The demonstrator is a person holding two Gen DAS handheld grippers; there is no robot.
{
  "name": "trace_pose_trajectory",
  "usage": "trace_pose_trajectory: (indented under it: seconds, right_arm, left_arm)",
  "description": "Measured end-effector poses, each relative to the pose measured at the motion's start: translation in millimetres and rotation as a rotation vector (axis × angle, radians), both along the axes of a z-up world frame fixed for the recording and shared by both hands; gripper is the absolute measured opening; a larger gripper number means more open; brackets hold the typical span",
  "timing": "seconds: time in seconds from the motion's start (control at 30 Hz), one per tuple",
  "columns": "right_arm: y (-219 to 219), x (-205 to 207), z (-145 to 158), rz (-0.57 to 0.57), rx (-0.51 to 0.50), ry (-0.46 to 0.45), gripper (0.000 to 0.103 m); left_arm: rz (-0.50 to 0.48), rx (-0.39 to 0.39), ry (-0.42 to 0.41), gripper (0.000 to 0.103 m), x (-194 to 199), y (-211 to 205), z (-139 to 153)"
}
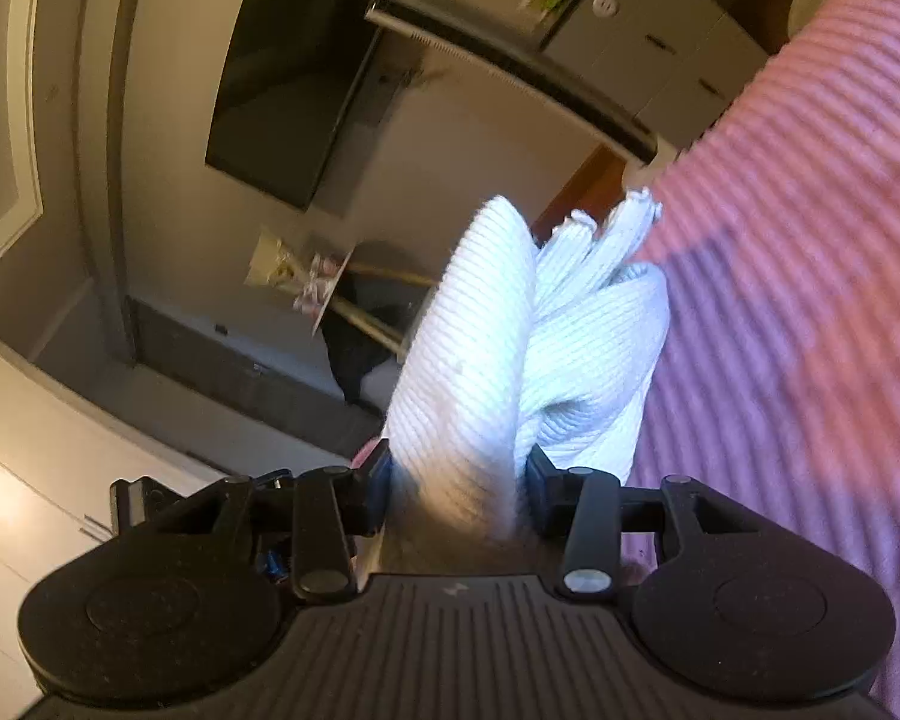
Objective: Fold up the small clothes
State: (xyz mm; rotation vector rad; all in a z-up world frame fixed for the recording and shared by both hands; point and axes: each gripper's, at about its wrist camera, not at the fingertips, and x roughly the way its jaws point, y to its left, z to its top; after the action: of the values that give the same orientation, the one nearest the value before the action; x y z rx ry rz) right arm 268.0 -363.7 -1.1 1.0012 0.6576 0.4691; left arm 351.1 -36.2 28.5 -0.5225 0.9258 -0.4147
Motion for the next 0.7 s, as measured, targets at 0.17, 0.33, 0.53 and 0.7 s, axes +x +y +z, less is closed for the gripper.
trace_pose_trajectory:
  seconds: [0.17, 0.33, 0.53, 0.7]
  right_arm:
    - [19, -9, -8, -0.081, -0.194, 0.137, 0.061]
    - [44, -27, 39, -0.213, -0.483, 0.001, 0.064]
    - [111, 25, 65, -0.121, -0.825, -0.073, 0.035]
    - [104, 61, 11, -0.125, -0.921, 0.021, 0.024]
  left_arm:
    - [0.078, 0.339, 0.012, 0.048, -20, 16, -11]
    - [0.130, 0.451, -0.084, 0.058, -28, 16, 4]
    - [0.105, 0.455, -0.112, 0.077, -10, -22, -5]
    - [0.121, 0.575, -0.149, 0.081, 20, -59, -35]
